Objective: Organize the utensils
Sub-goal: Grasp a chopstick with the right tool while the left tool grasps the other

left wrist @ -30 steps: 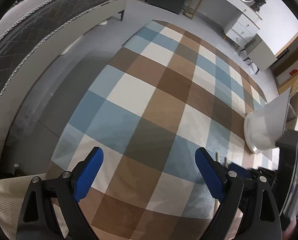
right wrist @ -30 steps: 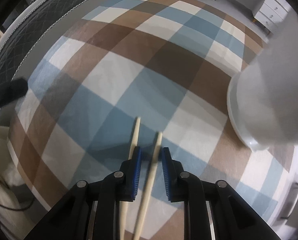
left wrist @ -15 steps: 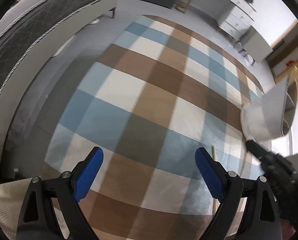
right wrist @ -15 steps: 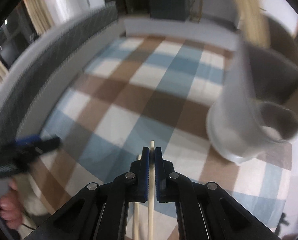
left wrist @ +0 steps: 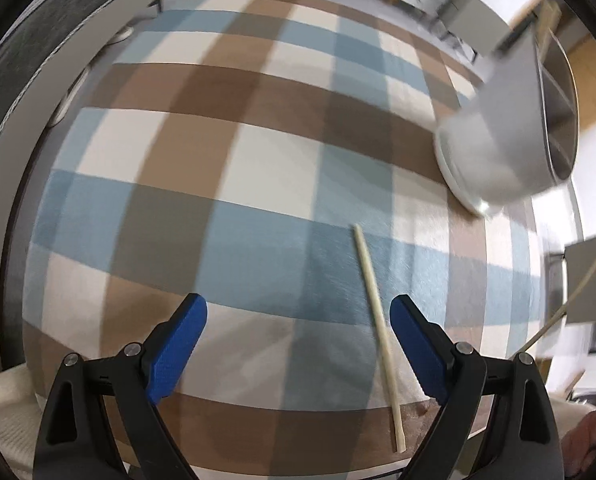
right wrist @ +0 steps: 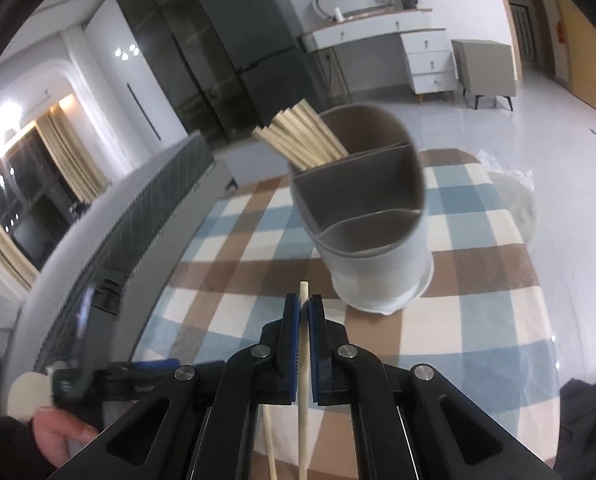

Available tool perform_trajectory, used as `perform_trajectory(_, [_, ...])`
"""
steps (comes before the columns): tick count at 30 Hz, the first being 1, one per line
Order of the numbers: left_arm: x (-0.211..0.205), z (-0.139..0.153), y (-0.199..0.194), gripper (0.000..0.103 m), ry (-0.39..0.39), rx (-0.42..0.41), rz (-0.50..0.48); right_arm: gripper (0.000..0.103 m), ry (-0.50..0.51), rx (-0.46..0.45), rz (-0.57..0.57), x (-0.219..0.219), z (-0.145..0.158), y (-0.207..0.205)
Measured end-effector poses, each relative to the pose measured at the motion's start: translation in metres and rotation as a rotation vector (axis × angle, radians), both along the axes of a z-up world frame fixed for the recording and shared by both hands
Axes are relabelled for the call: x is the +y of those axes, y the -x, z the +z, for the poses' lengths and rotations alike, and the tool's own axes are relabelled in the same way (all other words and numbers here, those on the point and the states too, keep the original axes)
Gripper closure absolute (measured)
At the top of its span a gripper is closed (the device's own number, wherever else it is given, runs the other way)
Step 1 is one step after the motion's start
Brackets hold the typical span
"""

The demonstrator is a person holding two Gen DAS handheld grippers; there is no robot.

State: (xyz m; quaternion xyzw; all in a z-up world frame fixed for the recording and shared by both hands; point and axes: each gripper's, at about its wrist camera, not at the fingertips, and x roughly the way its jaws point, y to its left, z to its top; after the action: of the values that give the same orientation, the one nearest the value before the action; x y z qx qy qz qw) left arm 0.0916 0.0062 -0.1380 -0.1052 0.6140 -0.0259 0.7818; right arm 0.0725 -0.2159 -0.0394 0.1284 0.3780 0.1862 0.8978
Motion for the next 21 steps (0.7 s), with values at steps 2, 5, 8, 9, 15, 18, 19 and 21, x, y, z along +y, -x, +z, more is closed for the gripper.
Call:
perform_trajectory(2, [-0.007,-0.001,0.001,0.013,-0.024,0.001,-0.021,0.099,-0.024,-0.013,-0.01,-0.009,0.003,0.005])
perform_trajectory(5, [-0.013,-0.004,-0.004,0.018,-0.008,0.024,-0.024,0.099,-0.046,-0.034,-0.013,-0.017,0.008,0.008])
perform_trajectory(8, [-0.017,-0.008,-0.01,0.021,-0.011,0.051,-0.002,0.099,-0.048,-0.054,-0.012,-0.025,0.016,0.016])
perform_trajectory(9, [-0.019,-0.009,-0.011,0.025,-0.012,0.06,0.003,0.099,-0.047,-0.064,-0.011,-0.027,0.018,0.018])
perform_trajectory(15, [-0.035,-0.015,-0.019,0.05,-0.087,0.095,0.001,0.099,-0.059,-0.076,-0.002,-0.028,0.019,0.021])
perform_trajectory(18, [-0.046,-0.013,-0.022,0.069,-0.13,0.107,-0.013,0.099,-0.059,-0.082,-0.003,-0.028,0.021,0.022])
perform_trajectory(19, [-0.05,-0.013,-0.023,0.077,-0.152,0.115,-0.014,0.099,-0.06,-0.084,-0.004,-0.029,0.022,0.021])
perform_trajectory(21, [-0.056,-0.014,-0.025,0.091,-0.176,0.126,-0.011,0.099,-0.067,-0.084,-0.006,-0.031,0.023,0.021])
